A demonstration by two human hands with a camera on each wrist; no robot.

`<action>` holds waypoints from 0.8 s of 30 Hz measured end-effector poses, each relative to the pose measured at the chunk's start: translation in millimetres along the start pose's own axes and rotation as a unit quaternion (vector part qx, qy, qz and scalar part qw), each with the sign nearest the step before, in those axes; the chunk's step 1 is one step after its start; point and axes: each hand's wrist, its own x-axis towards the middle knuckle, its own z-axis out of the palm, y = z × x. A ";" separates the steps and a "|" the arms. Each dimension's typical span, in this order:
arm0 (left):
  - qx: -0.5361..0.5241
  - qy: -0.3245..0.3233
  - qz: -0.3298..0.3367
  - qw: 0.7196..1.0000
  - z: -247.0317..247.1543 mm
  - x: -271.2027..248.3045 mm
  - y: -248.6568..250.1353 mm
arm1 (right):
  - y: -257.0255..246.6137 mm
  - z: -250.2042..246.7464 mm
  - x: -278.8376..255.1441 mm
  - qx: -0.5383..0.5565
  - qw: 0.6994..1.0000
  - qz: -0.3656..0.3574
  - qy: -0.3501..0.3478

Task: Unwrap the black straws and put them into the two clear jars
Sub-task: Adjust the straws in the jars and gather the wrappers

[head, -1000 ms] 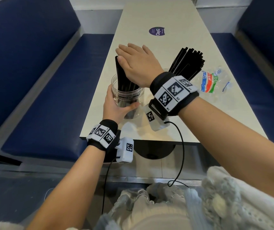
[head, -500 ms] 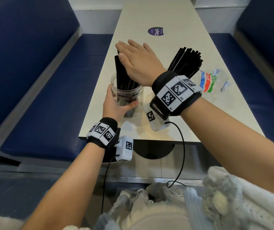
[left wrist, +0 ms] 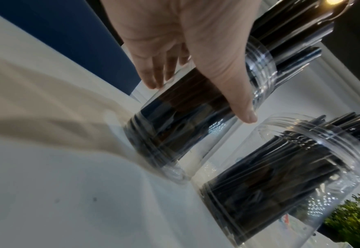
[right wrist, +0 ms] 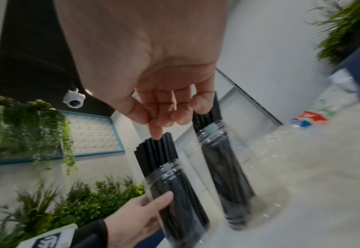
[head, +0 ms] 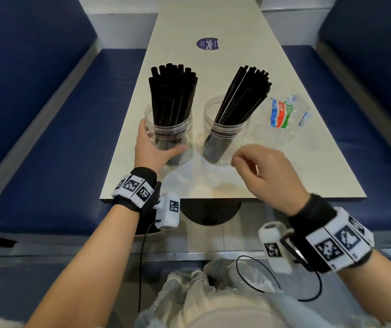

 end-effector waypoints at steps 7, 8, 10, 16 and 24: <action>0.017 0.173 0.075 0.982 -11.6 -50.4 39.4 | 57.1 -12.4 -59.8 0.007 0.991 0.132 -0.030; 0.028 0.201 0.137 0.970 -9.8 -61.9 48.2 | 66.3 -17.4 -63.7 0.014 0.989 0.147 -0.017; 0.052 0.173 0.258 0.949 1.2 -82.0 66.2 | 81.7 -31.0 -64.0 0.024 0.985 0.171 0.022; 0.079 -0.131 0.298 0.942 85.6 -100.7 88.3 | 120.6 -80.8 6.0 -0.026 0.982 0.128 0.137; 0.181 -0.237 0.163 0.941 160.8 -95.3 80.4 | 161.7 -37.4 109.6 -0.237 0.938 0.117 -0.223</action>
